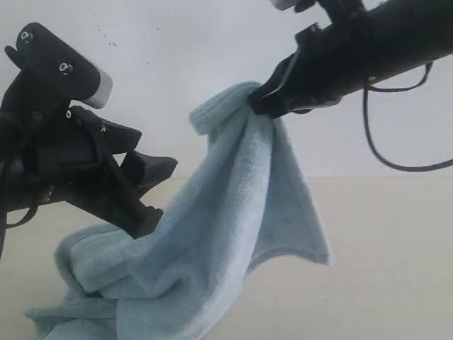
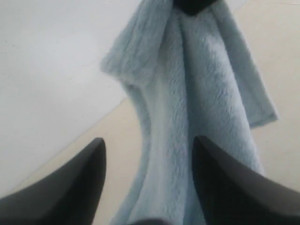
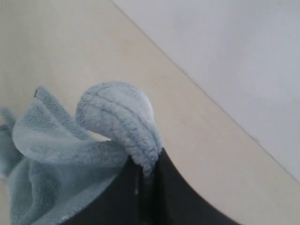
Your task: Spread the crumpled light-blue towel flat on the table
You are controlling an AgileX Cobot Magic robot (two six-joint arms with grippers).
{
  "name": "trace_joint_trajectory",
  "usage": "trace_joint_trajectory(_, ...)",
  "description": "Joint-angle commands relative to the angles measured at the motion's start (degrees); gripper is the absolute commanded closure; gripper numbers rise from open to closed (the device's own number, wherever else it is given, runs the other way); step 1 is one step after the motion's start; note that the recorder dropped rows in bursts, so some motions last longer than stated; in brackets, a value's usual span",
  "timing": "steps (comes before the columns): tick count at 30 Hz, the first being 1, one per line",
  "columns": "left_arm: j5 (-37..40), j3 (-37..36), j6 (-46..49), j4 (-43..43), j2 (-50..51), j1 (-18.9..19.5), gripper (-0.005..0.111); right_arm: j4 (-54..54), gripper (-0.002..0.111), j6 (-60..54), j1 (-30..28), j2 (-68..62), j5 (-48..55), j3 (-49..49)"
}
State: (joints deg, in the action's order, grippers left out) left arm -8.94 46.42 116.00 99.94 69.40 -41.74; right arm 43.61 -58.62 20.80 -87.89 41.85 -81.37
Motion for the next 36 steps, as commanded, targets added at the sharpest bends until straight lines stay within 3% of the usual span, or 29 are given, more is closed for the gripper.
trace_joint_trajectory(1, -4.37, 0.05, -0.46, 0.00, -0.39, -0.13, 0.052, -12.91, 0.108, 8.25, -7.81, 2.79, -1.54, 0.08)
trace_joint_trajectory(5, -4.37, -3.19, -0.09, 0.00, 0.36, -0.13, 0.052, -18.14, 0.108, 14.53, -13.33, 3.36, -1.57, 0.08)
trace_joint_trajectory(12, -4.79, -9.66, -0.09, 0.00, 6.07, -0.13, 0.052, -24.69, 0.108, 19.76, -13.87, 3.36, 0.33, 0.08)
trace_joint_trajectory(15, -5.24, -9.80, -0.09, 0.00, 10.25, -0.13, 0.052, -25.00, 0.108, 20.47, -13.87, 3.36, 0.22, 0.08)
trace_joint_trajectory(18, -10.64, -9.59, -0.63, -2.25, 16.19, 0.22, 0.052, -24.97, 0.108, 21.04, -13.87, 3.36, 0.14, 0.08)
trace_joint_trajectory(23, -12.22, -6.25, -1.08, -3.61, 23.26, 4.62, 0.052, -22.82, 0.108, 21.04, -13.87, 3.36, 0.14, 0.08)
trace_joint_trajectory(29, -11.53, -5.60, 4.47, 0.00, 24.11, 6.31, 0.052, -20.62, 0.108, 20.21, -13.87, 3.36, 0.14, 0.08)
trace_joint_trajectory(36, -10.28, -5.70, 3.54, 0.00, 23.97, 6.19, 0.052, -18.45, 0.108, 19.14, -13.87, 3.36, 0.14, 0.08)
